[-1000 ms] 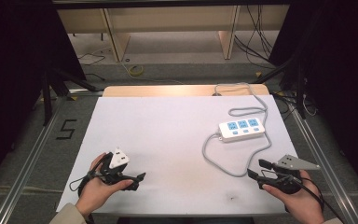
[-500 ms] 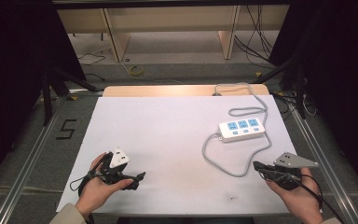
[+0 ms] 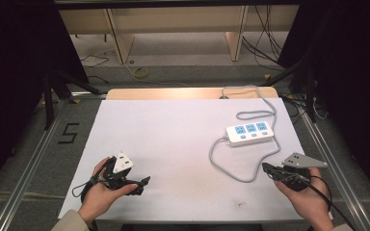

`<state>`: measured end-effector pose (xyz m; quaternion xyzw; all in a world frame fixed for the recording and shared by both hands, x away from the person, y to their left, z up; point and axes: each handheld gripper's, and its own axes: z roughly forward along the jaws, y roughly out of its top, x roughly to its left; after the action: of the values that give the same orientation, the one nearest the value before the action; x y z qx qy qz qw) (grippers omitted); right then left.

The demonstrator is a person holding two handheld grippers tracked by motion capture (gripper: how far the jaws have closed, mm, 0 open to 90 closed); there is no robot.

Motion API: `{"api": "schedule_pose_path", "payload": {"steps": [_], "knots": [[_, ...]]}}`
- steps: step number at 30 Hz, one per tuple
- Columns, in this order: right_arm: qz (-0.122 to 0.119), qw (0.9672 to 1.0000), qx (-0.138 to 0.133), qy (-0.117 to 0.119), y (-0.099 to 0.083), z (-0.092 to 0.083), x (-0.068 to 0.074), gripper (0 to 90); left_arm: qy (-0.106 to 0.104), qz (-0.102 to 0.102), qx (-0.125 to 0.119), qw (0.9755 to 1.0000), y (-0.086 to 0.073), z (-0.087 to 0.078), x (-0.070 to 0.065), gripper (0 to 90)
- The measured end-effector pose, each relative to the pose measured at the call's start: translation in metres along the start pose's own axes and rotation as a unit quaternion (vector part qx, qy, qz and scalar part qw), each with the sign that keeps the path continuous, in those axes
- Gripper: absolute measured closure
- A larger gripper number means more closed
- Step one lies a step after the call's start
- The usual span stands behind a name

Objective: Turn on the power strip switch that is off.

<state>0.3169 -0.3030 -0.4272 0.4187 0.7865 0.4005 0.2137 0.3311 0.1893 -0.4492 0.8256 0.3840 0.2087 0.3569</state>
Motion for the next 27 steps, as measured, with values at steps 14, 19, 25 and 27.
{"api": "schedule_pose_path", "payload": {"steps": [14, 19, 25, 27], "knots": [[0.0, 0.9999, 0.004, -0.009, 0.01, 0.006, -0.005, 90.0, -0.002, -0.002, 0.001, 1.0, 0.0, 0.001, -0.001, 8.0], [0.004, 0.9999, 0.005, -0.012, 0.013, 0.008, -0.007, 90.0, -0.003, 0.001, 0.003, 1.0, 0.0, 0.001, -0.001, 8.2], [0.004, 0.9999, 0.006, -0.012, 0.015, 0.009, -0.008, 90.0, 0.0, -0.001, 0.002, 1.0, 0.0, 0.001, 0.0, 8.4], [0.007, 0.9998, 0.006, -0.015, 0.016, 0.01, -0.008, 90.0, 0.0, -0.002, 0.002, 1.0, 0.0, 0.001, 0.0, 8.6]]}}
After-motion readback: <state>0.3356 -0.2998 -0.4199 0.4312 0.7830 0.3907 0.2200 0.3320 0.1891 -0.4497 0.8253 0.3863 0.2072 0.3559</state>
